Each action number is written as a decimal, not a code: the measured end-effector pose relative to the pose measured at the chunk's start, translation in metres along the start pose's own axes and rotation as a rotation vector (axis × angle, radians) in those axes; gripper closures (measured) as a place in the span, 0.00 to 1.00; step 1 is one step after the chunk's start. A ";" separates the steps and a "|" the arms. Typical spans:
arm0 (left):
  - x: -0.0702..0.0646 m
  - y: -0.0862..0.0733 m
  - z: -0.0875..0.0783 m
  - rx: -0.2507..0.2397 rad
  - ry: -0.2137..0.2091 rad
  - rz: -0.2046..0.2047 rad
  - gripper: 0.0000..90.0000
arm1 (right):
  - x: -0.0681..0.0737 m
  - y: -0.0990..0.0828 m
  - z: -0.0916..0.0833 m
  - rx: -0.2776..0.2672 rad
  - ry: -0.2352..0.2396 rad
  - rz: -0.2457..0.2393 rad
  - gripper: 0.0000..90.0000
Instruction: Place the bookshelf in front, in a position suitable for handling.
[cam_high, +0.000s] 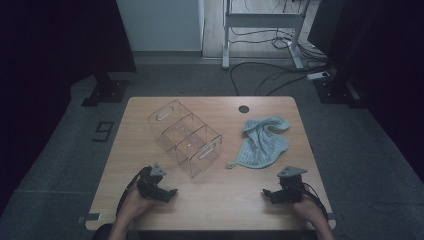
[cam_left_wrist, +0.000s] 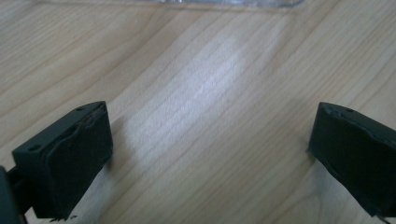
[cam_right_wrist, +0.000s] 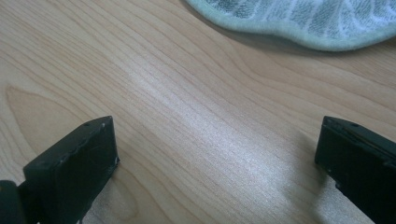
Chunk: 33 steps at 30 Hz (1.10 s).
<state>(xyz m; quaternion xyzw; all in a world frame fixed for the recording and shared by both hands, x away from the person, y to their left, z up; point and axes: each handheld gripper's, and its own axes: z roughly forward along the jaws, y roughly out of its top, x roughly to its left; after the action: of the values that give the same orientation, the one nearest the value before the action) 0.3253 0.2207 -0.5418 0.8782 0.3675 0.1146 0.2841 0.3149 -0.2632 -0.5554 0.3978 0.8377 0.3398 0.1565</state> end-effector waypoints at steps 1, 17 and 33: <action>0.000 0.000 -0.001 0.006 0.002 -0.005 0.00 | 0.000 0.000 0.000 0.002 -0.002 0.003 0.00; -0.001 -0.004 -0.001 -0.018 0.015 -0.022 0.00 | 0.000 0.001 -0.001 0.023 -0.002 0.001 0.00; -0.004 -0.005 -0.002 -0.012 -0.008 0.008 0.00 | -0.001 0.011 -0.008 0.060 0.027 -0.003 0.09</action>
<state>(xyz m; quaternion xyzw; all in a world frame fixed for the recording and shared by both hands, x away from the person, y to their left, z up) 0.3191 0.2217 -0.5427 0.8784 0.3620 0.1144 0.2904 0.3172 -0.2626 -0.5419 0.3964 0.8502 0.3195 0.1337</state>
